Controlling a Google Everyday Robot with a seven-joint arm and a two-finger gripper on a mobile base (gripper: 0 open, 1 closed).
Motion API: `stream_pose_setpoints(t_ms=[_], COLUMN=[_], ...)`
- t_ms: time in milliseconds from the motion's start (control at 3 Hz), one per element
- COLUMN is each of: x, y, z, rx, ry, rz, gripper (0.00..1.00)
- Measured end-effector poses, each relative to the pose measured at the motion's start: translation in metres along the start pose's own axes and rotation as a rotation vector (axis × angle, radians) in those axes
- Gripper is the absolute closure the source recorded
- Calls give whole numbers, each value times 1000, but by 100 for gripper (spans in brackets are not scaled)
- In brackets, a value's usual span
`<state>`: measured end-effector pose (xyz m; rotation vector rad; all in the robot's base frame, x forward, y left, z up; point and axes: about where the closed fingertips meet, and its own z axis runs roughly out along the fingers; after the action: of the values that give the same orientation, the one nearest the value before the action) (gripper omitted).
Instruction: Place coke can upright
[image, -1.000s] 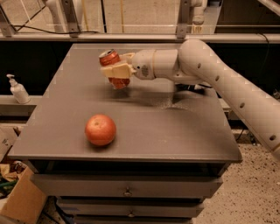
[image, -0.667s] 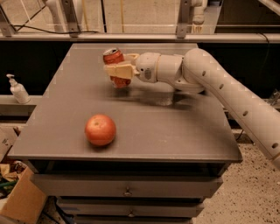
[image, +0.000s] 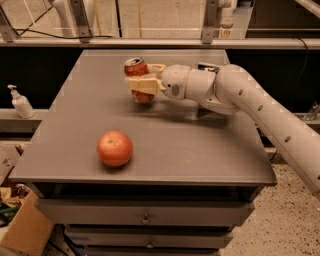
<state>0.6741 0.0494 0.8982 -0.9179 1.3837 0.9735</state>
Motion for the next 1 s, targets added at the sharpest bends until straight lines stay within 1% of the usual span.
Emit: stream_pose_setpoints(t_ms=[667,1000], x=[18,24], y=[4,4], z=[-7,-10], rx=[13,28], ry=[28,45], rz=[-1,13], gripper=[100,84])
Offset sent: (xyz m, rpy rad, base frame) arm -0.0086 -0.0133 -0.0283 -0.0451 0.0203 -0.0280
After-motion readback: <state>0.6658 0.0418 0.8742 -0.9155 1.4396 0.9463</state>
